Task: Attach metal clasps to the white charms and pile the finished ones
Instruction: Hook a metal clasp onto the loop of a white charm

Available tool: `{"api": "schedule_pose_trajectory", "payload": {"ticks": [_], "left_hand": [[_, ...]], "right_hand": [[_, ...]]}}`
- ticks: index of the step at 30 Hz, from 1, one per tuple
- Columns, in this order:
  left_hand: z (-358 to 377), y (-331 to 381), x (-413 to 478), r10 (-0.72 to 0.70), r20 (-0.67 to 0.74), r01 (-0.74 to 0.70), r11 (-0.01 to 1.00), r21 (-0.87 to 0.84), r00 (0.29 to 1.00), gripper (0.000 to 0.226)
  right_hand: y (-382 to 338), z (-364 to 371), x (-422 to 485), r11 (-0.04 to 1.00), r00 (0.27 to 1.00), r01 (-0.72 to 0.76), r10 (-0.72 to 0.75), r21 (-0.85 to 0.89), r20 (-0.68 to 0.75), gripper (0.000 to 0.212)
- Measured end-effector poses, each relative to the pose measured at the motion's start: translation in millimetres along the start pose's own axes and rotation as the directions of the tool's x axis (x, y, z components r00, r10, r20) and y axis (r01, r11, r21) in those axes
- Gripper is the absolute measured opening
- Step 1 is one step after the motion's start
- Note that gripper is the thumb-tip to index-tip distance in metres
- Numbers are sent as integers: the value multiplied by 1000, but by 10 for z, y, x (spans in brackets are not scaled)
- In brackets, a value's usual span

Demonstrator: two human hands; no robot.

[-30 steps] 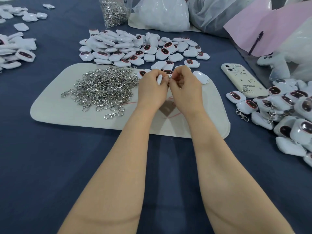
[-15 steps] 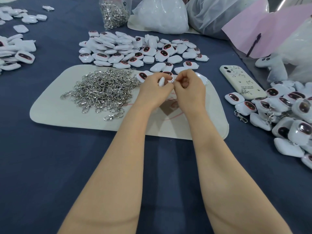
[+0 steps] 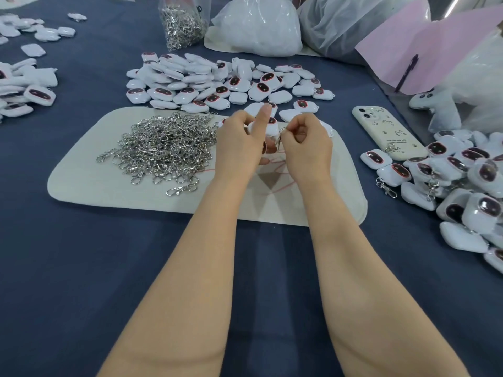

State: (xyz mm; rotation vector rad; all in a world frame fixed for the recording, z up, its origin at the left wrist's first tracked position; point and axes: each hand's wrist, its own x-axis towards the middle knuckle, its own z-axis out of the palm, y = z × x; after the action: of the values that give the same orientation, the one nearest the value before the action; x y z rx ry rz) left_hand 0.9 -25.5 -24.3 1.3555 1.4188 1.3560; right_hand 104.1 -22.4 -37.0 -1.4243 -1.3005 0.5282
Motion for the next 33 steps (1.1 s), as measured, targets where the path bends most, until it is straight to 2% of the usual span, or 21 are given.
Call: {"api": "schedule_pose_trajectory", "payload": {"ticks": [2, 4, 10, 12, 15, 18, 25, 29, 33], "left_hand": [[12, 1, 10, -11, -10, 11, 1000, 7, 1000, 50], [18, -5, 11, -16, -7, 16, 1000, 22, 1000, 52], [-7, 22, 49, -52, 41, 52, 999, 11, 998, 37], [2, 31, 56, -123, 92, 126, 992, -25, 988, 31], [28, 41, 43, -226, 153, 242, 965, -101, 962, 10], [31, 31, 20, -152, 158, 150, 988, 25, 976, 12], [-1, -14, 20, 4, 157, -14, 998, 62, 988, 5], [48, -20, -10, -43, 186, 30, 997, 68, 982, 13], [41, -7, -26, -43, 201, 36, 999, 37, 979, 12]], "right_hand": [[-9, 2, -11, 1000, 1000, 5, -5, 2, 3, 14], [-21, 1, -21, 1000, 1000, 10, -10, 9, 13, 14], [-27, 5, -16, 1000, 1000, 21, -20, -18, 3, 14], [-22, 2, -7, 999, 1000, 15, -15, -31, -12, 15], [-16, -8, -2, 999, 999, 11, -13, -43, -41, 15], [-12, -13, 3, 999, 998, 2, -5, -46, -66, 15], [-10, -10, 12, 1000, 996, -10, 7, -27, -92, 15], [-7, -2, 9, 1000, 996, 3, -4, -17, -85, 15], [-1, 7, 9, 1000, 997, 5, -7, -18, -75, 15]]}}
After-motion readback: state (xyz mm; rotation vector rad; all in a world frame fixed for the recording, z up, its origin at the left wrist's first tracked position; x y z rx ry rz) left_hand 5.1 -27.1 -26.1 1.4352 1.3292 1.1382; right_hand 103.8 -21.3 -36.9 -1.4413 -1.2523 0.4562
